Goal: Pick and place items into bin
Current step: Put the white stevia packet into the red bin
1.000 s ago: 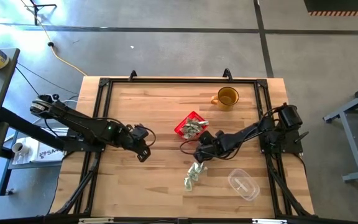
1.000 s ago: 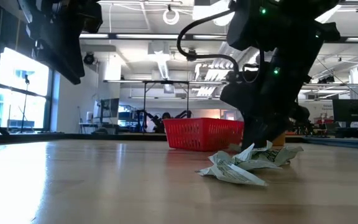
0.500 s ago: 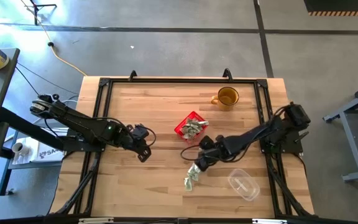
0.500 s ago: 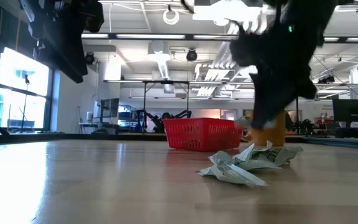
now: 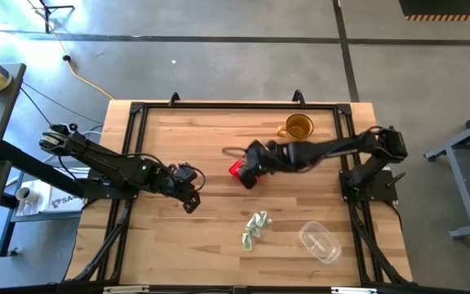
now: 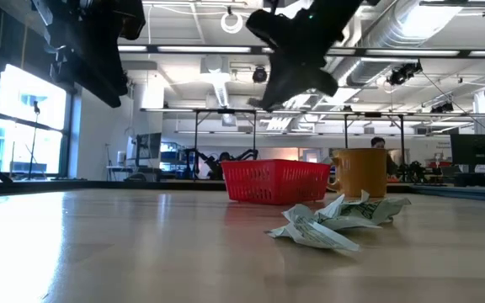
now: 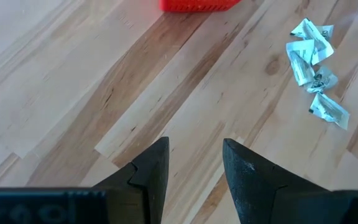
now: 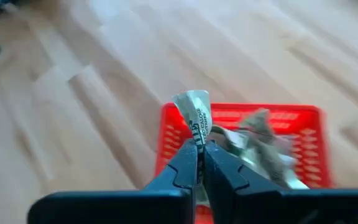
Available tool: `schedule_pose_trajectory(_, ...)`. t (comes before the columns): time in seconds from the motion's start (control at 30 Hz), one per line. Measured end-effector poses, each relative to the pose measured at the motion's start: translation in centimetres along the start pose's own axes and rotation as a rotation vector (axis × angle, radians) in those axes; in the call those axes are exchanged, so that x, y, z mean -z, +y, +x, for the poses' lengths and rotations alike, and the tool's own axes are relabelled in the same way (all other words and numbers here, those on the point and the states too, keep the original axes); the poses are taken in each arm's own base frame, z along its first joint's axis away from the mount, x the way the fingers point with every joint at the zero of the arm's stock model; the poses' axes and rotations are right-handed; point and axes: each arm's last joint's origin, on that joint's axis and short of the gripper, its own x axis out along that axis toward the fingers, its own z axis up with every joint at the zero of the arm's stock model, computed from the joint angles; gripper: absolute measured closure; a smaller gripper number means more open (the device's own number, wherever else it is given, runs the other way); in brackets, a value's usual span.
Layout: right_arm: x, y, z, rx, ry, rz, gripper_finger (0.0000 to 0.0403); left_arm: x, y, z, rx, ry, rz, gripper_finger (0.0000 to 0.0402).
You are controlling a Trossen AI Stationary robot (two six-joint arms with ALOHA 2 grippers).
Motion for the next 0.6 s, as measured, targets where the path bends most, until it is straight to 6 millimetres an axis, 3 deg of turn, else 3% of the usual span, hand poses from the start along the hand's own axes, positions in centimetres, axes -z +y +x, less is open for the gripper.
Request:
schedule_pose_trajectory(0.17,-1.0,-1.9,1.9,-0.057,0.098,0.015,0.0358,0.0,0.0,0.0,0.000,0.000,0.000,0.0218)
schedule_pose_trajectory(0.27,-1.0,-2.2,2.1,-0.045,0.121,0.018,0.0324,0.0,0.0,0.0,0.000,0.000,0.000,0.0218)
schedule_pose_trajectory(0.43,-0.3,-1.8,1.4,-0.004,0.127,-0.028,0.0258,0.0,0.0,0.0,0.001,-0.001,-0.001,0.0218)
schedule_pose_trajectory(0.6,2.5,0.4,-0.7,-0.025,0.203,-0.303,0.0201,-0.1,-0.1,0.0,0.015,-0.010,-0.006,0.0218)
